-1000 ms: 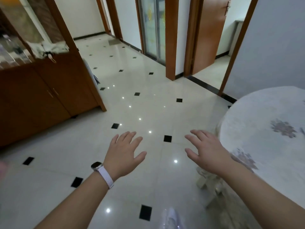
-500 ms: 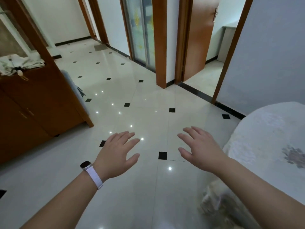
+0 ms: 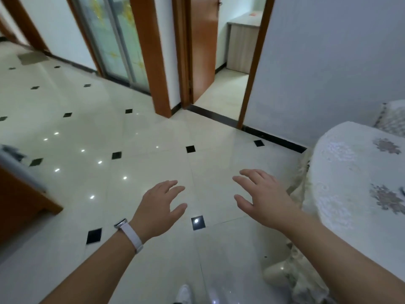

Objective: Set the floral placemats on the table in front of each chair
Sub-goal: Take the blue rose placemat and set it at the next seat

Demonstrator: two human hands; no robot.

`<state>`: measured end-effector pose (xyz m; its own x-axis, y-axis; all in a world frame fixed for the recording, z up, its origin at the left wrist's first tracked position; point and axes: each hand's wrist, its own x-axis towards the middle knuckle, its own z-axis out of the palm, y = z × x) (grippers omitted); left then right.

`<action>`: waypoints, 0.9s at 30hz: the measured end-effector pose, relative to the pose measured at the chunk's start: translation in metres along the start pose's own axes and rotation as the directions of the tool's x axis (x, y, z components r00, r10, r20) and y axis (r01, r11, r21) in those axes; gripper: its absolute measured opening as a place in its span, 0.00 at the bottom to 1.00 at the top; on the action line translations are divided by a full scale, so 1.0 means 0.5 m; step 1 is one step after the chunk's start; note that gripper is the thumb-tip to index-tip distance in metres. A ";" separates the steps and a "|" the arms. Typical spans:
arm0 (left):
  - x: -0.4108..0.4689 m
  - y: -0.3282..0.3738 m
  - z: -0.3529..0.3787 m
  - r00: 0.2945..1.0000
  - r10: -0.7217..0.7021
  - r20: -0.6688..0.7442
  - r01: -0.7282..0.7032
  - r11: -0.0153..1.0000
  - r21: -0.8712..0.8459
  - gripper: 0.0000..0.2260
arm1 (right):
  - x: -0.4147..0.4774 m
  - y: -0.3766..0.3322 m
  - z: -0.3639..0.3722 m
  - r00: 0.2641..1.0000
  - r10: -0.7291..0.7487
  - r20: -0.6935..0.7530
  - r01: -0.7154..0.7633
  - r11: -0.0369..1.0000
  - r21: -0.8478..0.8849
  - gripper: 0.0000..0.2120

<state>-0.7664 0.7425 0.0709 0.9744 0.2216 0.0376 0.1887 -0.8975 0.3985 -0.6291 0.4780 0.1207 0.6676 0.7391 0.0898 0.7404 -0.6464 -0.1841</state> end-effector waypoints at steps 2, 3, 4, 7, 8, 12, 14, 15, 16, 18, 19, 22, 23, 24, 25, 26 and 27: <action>0.067 -0.025 -0.008 0.998 0.058 0.030 -0.057 0.997 -0.050 0.26 | 0.023 -0.004 -0.016 0.998 0.068 -0.018 -0.068 0.997 -0.035 0.22; 0.101 -0.029 -0.011 0.995 0.093 0.037 -0.090 0.994 -0.064 0.26 | 0.029 0.002 -0.025 0.995 0.098 -0.027 -0.099 0.993 -0.058 0.23; 0.134 -0.026 -0.011 0.991 0.131 0.037 -0.128 0.989 -0.072 0.27 | 0.034 0.012 -0.033 0.991 0.127 -0.033 -0.129 0.988 -0.079 0.23; 0.225 0.009 -0.008 0.972 0.233 0.034 -0.227 0.966 -0.121 0.27 | 0.036 0.049 -0.061 0.973 0.230 -0.022 -0.230 0.964 -0.130 0.24; 0.254 0.025 -0.004 0.962 0.269 0.038 -0.262 0.956 -0.131 0.27 | 0.035 0.062 -0.069 0.964 0.264 -0.027 -0.265 0.954 -0.143 0.24; 0.362 0.104 0.025 0.908 0.408 0.091 -0.391 0.906 -0.162 0.27 | 0.014 0.122 -0.092 0.922 0.379 -0.083 -0.387 0.908 -0.161 0.23; 0.414 0.152 0.046 0.870 0.478 0.121 -0.456 0.873 -0.172 0.27 | 0.003 0.157 -0.095 0.893 0.437 -0.106 -0.449 0.881 -0.151 0.23; 0.447 0.184 0.062 0.848 0.513 0.134 -0.490 0.855 -0.171 0.27 | -0.004 0.185 -0.096 0.872 0.477 -0.112 -0.490 0.860 -0.143 0.23; 0.471 0.207 0.070 0.832 0.538 0.133 -0.516 0.840 -0.168 0.27 | -0.006 0.203 -0.095 0.858 0.501 -0.112 -0.512 0.847 -0.141 0.24; 0.513 0.254 0.082 0.803 0.581 0.131 -0.563 0.813 -0.150 0.26 | -0.010 0.245 -0.088 0.840 0.531 -0.110 -0.542 0.830 -0.131 0.24; 0.542 0.285 0.096 0.788 0.600 0.140 -0.584 0.800 -0.142 0.26 | -0.015 0.280 -0.083 0.826 0.551 -0.115 -0.563 0.819 -0.116 0.24; 0.636 0.382 0.136 0.744 0.649 0.159 -0.641 0.760 -0.104 0.25 | -0.019 0.403 -0.079 0.783 0.603 -0.150 -0.619 0.780 -0.092 0.24; 0.669 0.416 0.150 0.729 0.662 0.175 -0.658 0.748 -0.086 0.24 | -0.020 0.447 -0.081 0.763 0.628 -0.155 -0.643 0.762 -0.080 0.25; 0.702 0.449 0.164 0.716 0.671 0.191 -0.673 0.737 -0.069 0.24 | -0.022 0.490 -0.083 0.741 0.652 -0.160 -0.667 0.742 -0.067 0.25; 0.734 0.484 0.178 0.703 0.681 0.204 -0.687 0.725 -0.053 0.23 | -0.027 0.532 -0.085 0.722 0.672 -0.163 -0.687 0.725 -0.055 0.25; 0.762 0.521 0.191 0.687 0.695 0.212 -0.704 0.709 -0.041 0.23 | -0.033 0.570 -0.087 0.707 0.688 -0.161 -0.702 0.711 -0.047 0.25; 0.786 0.559 0.202 0.670 0.710 0.215 -0.721 0.692 -0.036 0.22 | -0.040 0.604 -0.091 0.695 0.702 -0.157 -0.715 0.698 -0.040 0.25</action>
<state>-0.3182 0.5404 0.1046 0.8133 -0.5712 0.1109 -0.5768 -0.7667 0.2818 -0.4153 0.2594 0.1078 0.9958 0.0299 0.0865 0.0430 -0.9871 -0.1540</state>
